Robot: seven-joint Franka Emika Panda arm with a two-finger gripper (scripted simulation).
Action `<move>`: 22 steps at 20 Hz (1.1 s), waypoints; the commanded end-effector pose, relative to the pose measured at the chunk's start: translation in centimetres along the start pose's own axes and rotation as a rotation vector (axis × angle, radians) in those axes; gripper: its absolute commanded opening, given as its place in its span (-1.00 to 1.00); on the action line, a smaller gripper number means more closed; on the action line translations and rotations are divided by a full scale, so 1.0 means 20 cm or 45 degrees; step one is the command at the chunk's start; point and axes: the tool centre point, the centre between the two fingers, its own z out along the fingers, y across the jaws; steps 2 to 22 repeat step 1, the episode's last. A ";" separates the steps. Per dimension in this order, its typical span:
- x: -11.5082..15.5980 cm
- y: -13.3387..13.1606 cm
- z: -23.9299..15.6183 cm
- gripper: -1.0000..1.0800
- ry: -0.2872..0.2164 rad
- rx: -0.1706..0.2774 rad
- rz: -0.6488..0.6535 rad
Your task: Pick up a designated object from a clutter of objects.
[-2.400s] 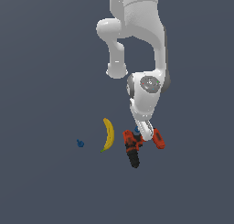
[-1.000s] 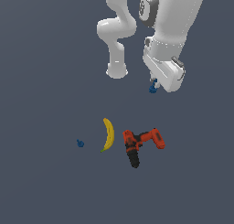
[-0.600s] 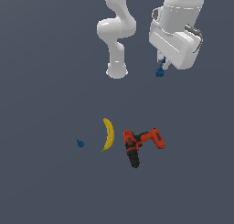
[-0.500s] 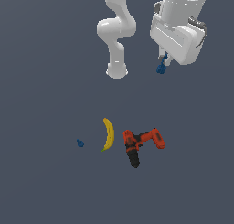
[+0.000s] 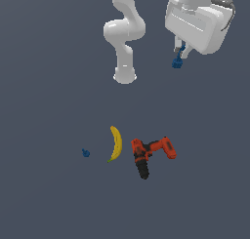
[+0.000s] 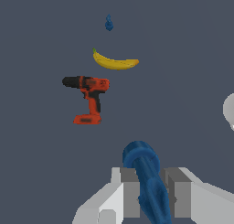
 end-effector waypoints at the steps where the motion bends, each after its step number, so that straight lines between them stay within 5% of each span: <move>1: 0.00 0.00 -0.01 -1.00 0.000 -0.001 0.000; 22: 0.00 0.00 -0.01 -1.00 0.000 -0.001 0.000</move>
